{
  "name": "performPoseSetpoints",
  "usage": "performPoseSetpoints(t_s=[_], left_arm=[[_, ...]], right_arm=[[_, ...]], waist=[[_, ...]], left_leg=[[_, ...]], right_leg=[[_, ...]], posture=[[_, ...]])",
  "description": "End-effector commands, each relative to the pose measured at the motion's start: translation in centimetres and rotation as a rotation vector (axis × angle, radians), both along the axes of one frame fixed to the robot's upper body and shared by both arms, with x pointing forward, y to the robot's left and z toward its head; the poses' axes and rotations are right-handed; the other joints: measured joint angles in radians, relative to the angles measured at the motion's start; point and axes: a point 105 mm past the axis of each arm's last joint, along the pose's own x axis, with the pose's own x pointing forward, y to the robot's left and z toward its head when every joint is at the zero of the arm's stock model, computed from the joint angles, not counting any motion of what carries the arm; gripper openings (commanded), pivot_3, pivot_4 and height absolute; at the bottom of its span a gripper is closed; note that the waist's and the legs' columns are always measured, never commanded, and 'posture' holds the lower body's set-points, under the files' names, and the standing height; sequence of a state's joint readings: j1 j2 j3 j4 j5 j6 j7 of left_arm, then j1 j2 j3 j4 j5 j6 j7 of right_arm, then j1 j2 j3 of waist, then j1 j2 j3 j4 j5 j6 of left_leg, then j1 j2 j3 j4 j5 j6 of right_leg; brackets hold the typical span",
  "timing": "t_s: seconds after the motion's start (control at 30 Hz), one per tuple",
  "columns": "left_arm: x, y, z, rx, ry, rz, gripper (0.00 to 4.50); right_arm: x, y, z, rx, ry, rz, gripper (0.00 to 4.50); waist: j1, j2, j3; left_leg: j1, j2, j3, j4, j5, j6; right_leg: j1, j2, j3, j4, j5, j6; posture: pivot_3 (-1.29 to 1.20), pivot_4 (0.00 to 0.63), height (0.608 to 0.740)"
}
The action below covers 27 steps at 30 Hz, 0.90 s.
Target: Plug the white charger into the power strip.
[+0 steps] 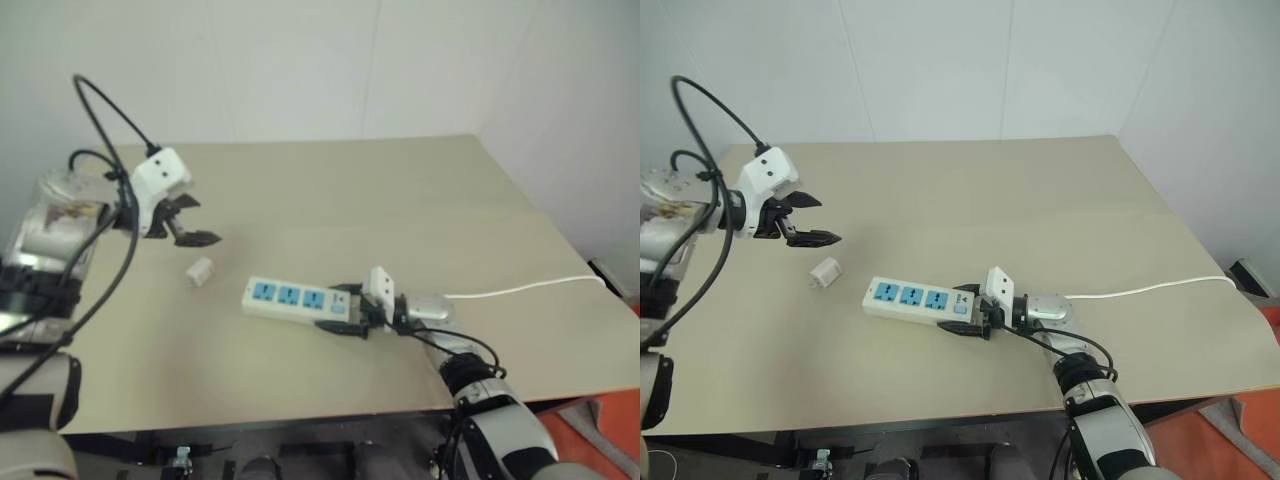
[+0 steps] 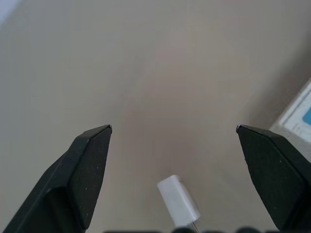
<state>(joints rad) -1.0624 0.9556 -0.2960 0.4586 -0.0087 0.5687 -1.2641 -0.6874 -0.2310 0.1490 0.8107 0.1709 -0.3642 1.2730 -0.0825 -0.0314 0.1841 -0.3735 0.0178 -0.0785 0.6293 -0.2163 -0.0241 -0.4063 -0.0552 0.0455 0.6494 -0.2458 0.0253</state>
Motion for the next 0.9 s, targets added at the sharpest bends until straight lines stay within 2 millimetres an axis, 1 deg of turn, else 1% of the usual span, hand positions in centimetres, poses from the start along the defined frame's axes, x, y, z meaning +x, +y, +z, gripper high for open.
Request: performPoseSetpoints(t_s=[0.03, 0.13, 0.2, 0.27, 0.37, 0.5, 0.67, 0.9], left_arm=[[0.0, 1.7, -0.9, 0.168, 0.196, 0.087, 4.5], [0.7, 1.6, -0.6, 0.199, 0.34, 0.216, 4.5], [1.0, 1.3, -0.3, 0.196, 0.373, 0.27, 4.5], [1.5, 0.6, -0.2, 0.164, 0.392, 0.341, 4.5], [1.8, 0.0, -0.4, 0.141, 0.408, 0.381, 4.5], [2.0, 0.3, -1.6, 0.159, 0.419, 0.435, 4.5], [2.3, 1.1, -2.9, 0.174, 0.406, 0.509, 4.5], [2.8, 1.0, -4.3, 0.13, 0.382, 0.563, 4.5]], right_arm=[[-0.1, 0.8, 1.2, -0.003, -0.062, 0.081, 3.42], [-0.1, 1.1, 1.1, -0.006, -0.047, 0.096, 3.42], [0.0, 1.3, 1.2, 0.0, -0.046, 0.094, 3.42], [0.1, 1.4, 1.0, -0.003, -0.039, 0.091, 3.42], [0.0, 1.4, 0.8, -0.012, -0.035, 0.091, 3.42], [0.1, 1.3, 0.7, -0.022, -0.032, 0.086, 3.42], [0.1, 1.3, 0.6, -0.026, -0.031, 0.082, 3.42], [-0.1, 1.5, 0.6, -0.022, -0.028, 0.086, 3.42]], waist=[[-0.004, 0.0, 0.001], [-0.002, 0.0, 0.002], [-0.003, 0.0, 0.002], [-0.009, 0.0, 0.002], [-0.016, 0.0, 0.002], [-0.017, 0.0, 0.002], [-0.014, 0.0, 0.002], [-0.015, 0.0, 0.002]], left_leg=[[0.0, 0.0, 0.0, 0.0, 0.0, 0.0], [-0.001, 0.0, 0.0, 0.001, 0.0, 0.0], [-0.002, 0.0, -0.001, 0.002, 0.0, 0.0], [-0.004, 0.0, -0.001, 0.001, 0.0, 0.0], [-0.01, -0.001, -0.001, 0.002, 0.0, 0.0], [-0.013, -0.002, 0.0, 0.003, 0.0, 0.0], [-0.013, -0.003, -0.001, 0.004, 0.0, 0.0], [-0.013, -0.003, -0.001, 0.004, 0.0, 0.0]], right_leg=[[0.0, 0.0, 0.0, 0.0, 0.0, 0.0], [0.0, 0.001, -0.001, 0.0, 0.0, 0.001], [0.0, 0.0, -0.001, 0.0, -0.001, 0.001], [-0.002, 0.0, -0.001, -0.001, 0.0, 0.001], [-0.007, -0.001, -0.001, 0.001, 0.0, 0.001], [-0.014, -0.002, 0.001, 0.008, 0.0, 0.0], [-0.014, -0.002, 0.0, 0.009, 0.0, 0.001], [-0.014, -0.002, 0.0, 0.009, 0.001, 0.0]], posture=[[0.0, 0.15, 0.74], [0.0, 0.15, 0.74], [0.0, 0.15, 0.74], [0.0, 0.15, 0.74], [0.0, 0.15, 0.74], [0.0, 0.15, 0.74], [0.0, 0.15, 0.74], [0.0, 0.15, 0.74]])
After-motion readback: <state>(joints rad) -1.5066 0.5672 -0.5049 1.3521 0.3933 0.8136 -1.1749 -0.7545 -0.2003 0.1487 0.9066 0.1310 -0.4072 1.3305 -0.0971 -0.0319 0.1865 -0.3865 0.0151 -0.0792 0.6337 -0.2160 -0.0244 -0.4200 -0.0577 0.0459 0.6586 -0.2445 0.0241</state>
